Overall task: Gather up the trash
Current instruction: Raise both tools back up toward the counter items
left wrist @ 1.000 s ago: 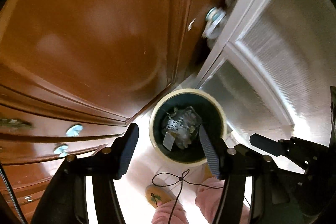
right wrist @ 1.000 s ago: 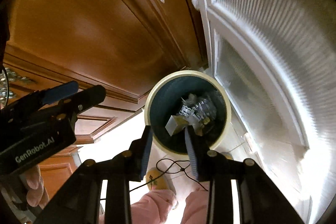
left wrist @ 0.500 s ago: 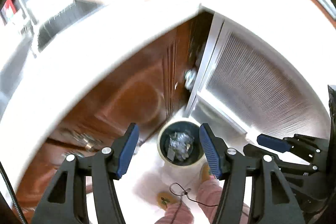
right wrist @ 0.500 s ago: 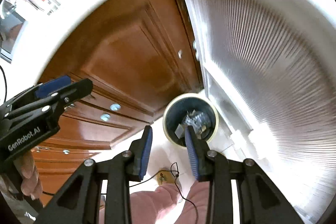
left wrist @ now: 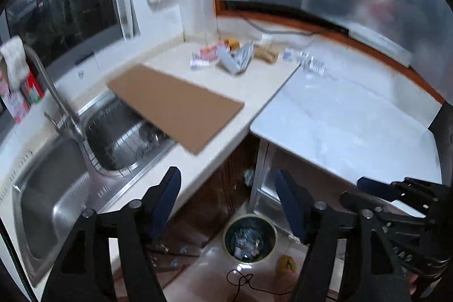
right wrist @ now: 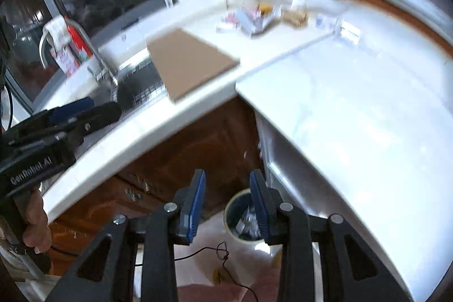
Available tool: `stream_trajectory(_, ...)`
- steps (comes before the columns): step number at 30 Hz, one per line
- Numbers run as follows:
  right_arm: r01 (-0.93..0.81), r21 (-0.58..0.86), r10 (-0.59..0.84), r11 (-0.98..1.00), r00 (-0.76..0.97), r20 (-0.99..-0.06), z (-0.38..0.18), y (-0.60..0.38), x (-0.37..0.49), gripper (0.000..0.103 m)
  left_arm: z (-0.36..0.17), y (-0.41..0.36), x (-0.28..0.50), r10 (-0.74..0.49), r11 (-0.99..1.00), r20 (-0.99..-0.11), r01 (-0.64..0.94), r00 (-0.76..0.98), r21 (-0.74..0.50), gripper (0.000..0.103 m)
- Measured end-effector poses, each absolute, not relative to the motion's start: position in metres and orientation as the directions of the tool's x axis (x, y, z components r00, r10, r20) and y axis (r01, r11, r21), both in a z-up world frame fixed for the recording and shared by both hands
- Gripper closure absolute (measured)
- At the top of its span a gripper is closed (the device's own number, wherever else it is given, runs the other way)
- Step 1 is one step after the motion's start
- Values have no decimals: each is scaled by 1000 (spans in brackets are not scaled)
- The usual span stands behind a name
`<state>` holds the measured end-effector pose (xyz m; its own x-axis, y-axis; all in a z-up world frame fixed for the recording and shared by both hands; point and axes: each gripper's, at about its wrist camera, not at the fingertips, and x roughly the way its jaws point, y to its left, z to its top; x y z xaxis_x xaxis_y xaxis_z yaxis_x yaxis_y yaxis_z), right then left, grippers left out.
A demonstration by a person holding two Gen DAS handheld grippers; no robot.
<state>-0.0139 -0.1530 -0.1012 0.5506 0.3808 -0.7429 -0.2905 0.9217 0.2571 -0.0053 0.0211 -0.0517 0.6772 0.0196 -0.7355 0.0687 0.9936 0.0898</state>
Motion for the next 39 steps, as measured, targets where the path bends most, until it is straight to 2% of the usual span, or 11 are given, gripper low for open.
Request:
stream_trajectory(4,-258,267,371,929,617,-695,-67,-164,-16,57,-13,22,-8,1,994,-714,80,701,79,35)
stream_trajectory(9,-240,260,353,935,681,-642,-34,-171,-15,54,19,27,-6,-26,997,-695,71,718,36,35)
stream_trajectory(13,-228,224,319,948,721,-616,-14,-175,-7,44,34,28,4,-23,998,-679,59,734,30,32)
stream_trajectory(23,-270,179,322,946,721,-614,1,-201,71,39,50,14,69,70,997,-649,-39,757,62,27)
stream_trajectory(32,-296,134,308,946,683,-662,-15,-249,193,32,30,-6,190,100,995,-681,-81,725,60,25)
stream_trajectory(39,-281,151,298,948,610,-734,-64,-281,286,32,-28,-10,292,99,994,-744,-100,661,44,25)
